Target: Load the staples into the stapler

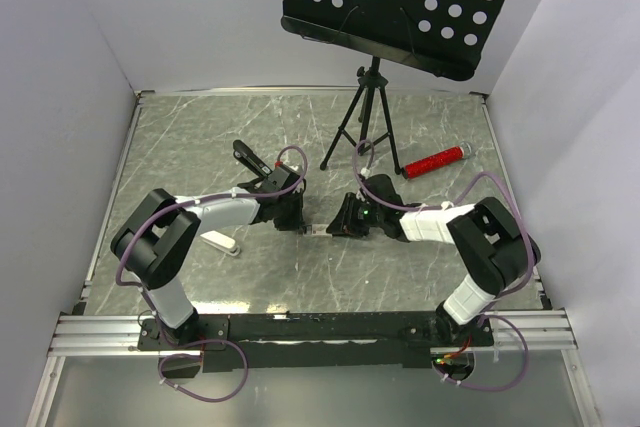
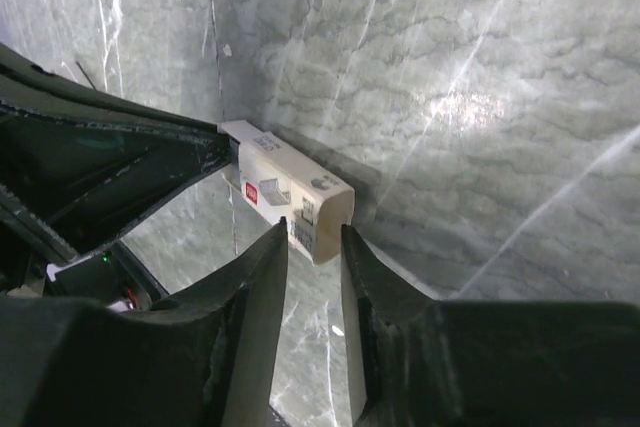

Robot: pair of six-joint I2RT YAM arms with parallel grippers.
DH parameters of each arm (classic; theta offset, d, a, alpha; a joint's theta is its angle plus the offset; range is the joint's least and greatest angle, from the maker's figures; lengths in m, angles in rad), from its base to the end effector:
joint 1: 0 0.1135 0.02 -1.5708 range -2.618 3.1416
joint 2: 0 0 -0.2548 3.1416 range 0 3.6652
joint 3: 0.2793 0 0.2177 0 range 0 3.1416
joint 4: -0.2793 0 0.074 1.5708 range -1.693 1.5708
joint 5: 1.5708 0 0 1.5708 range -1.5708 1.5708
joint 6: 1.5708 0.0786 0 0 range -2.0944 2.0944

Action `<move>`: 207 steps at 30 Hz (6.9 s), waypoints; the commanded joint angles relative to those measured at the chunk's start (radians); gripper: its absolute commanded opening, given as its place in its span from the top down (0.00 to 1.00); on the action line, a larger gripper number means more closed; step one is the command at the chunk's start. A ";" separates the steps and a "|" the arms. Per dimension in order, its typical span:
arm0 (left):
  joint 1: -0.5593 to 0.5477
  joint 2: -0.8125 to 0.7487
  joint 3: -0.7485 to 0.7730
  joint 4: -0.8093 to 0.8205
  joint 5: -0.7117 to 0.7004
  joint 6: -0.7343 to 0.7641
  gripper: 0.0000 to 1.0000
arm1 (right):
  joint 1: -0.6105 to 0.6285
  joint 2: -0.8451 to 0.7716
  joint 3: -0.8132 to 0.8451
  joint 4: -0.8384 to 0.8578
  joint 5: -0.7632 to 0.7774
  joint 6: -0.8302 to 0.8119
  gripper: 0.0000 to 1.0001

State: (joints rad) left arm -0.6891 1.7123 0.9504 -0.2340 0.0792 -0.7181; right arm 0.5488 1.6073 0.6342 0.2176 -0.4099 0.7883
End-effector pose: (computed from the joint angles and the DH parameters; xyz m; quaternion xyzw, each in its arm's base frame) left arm 0.2520 -0.2157 0.1369 -0.0027 0.9583 -0.2122 0.1914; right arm 0.2422 0.1848 0.1288 0.0273 0.9020 0.3872 0.1888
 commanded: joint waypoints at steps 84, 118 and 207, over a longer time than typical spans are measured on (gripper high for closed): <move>0.198 -0.758 -0.295 -0.564 -0.549 -0.475 0.01 | 0.358 -0.156 0.319 -0.541 0.520 -0.356 0.00; -0.070 -0.234 0.040 -0.556 -0.372 -0.896 0.69 | 0.373 -0.534 0.007 -0.403 0.376 -0.462 0.03; 0.275 -0.918 -0.552 0.228 0.110 -0.722 0.99 | 0.408 -0.058 0.214 0.221 0.209 -0.236 0.19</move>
State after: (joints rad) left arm -0.4080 0.8139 0.3935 -0.0891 0.1555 -1.4101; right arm 0.9497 1.5314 0.7879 0.3717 -0.1856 0.5426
